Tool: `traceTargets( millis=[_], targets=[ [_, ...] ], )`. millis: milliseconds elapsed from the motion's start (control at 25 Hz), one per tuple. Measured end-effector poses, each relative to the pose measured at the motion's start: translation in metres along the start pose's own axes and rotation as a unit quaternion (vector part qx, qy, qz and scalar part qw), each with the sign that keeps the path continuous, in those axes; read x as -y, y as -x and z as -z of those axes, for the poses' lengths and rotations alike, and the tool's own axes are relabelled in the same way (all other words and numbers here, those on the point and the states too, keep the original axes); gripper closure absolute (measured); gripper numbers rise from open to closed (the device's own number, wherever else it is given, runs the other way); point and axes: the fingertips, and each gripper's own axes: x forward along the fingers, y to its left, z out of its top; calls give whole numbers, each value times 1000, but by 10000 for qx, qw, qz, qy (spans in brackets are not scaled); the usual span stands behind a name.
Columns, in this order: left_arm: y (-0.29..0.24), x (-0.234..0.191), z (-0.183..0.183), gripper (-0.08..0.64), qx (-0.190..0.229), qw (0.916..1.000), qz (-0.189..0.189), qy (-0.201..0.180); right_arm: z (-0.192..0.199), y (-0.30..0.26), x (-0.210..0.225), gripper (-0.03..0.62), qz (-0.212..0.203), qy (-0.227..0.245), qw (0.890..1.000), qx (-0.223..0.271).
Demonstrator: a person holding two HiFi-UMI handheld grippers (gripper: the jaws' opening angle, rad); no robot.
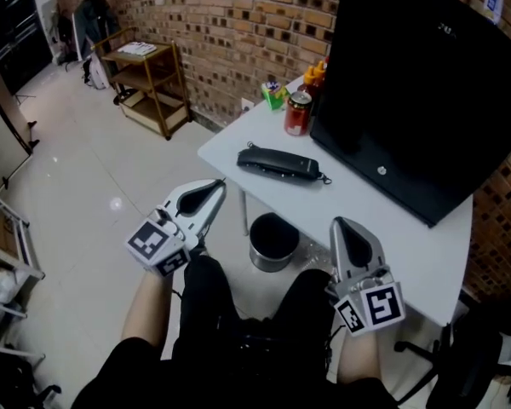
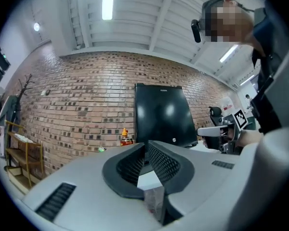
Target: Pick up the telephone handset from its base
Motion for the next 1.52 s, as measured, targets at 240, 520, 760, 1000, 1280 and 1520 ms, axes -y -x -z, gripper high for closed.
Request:
traceTargets(
  millis=[240, 520, 760, 1000, 1280, 1520],
  targets=[
    [-31, -12, -4, 531, -41, 9984, 502, -249, -1, -7, 11, 583, 327, 174, 9993, 58],
    [-75, -1, 0, 512, -483, 9849, 1625, -358, -1, -18, 22, 583, 465, 152, 9988, 44],
    [-120, 4, 8, 317, -1459, 9393, 2994, -826, 4, -20, 27, 583, 617, 192, 9979, -15],
    [-149, 14, 29, 249, -2174, 8821, 3979, -1276, 5, -15, 29, 583, 752, 299, 9967, -70],
    [-151, 17, 70, 249, -3012, 8340, 4341, -1590, 2, -12, 32, 583, 838, 380, 9957, -53],
    [-152, 20, 86, 255, -3301, 8138, 4499, -1624, 8, -9, 40, 583, 915, 352, 9951, -131]
  ],
)
